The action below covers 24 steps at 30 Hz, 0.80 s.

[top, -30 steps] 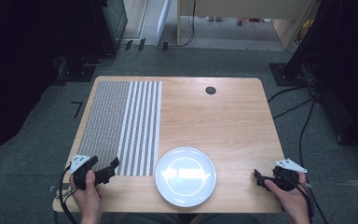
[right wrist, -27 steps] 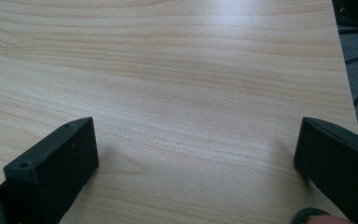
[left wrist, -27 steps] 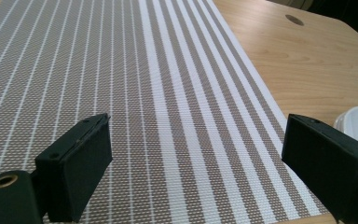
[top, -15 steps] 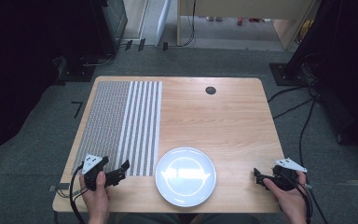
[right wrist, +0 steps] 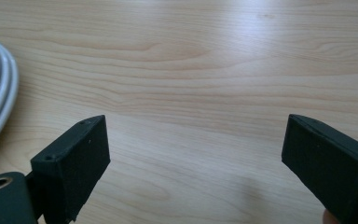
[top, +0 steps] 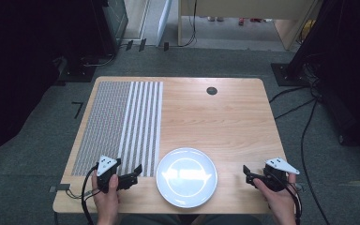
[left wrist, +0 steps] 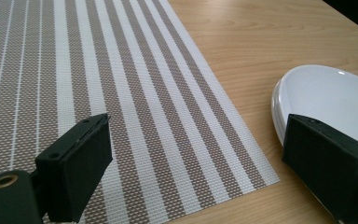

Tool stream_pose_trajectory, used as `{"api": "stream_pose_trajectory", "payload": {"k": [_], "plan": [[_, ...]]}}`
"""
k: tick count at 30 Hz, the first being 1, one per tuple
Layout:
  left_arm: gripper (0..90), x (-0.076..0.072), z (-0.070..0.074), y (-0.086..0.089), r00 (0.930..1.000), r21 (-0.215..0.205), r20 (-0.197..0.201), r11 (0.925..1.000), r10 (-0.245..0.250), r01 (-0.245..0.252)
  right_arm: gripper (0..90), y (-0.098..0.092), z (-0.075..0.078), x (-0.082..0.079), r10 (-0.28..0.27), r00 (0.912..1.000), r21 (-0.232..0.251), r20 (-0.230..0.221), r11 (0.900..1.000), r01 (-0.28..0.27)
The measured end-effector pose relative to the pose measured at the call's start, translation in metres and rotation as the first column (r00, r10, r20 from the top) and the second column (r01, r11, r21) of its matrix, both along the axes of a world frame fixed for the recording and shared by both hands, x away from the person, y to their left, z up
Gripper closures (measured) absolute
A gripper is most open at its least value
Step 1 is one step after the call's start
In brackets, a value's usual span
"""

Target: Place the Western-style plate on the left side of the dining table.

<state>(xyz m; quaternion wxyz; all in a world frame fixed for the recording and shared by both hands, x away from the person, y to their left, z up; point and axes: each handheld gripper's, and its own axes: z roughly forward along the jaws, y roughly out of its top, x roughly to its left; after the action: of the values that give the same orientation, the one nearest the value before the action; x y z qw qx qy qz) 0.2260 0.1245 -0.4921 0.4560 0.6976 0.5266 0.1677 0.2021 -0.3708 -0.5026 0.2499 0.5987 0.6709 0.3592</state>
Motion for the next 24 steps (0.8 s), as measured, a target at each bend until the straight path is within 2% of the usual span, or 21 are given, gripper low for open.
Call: {"api": "stream_pose_trajectory", "payload": {"k": [4,12,24], "plan": [[8.4,-0.001,0.000,-0.004,0.9999,0.006,-0.001,0.9999,-0.016,0.016,7.5,0.009,0.003,0.000,0.013,0.9999,0.010,0.006,1.000,-0.013],[8.4,-0.004,0.000,-0.018,0.9986,0.008,-0.003,0.9986,-0.053,0.053,7.6,0.031,0.013,-0.002,0.042,0.9987,0.070,0.030,0.997,-0.044],[8.4,-0.007,-0.002,-0.029,0.9963,0.008,-0.011,0.9964,-0.085,0.085,9.6,0.054,0.010,0.000,0.071,0.9974,0.068,0.013,0.995,-0.072]]}}
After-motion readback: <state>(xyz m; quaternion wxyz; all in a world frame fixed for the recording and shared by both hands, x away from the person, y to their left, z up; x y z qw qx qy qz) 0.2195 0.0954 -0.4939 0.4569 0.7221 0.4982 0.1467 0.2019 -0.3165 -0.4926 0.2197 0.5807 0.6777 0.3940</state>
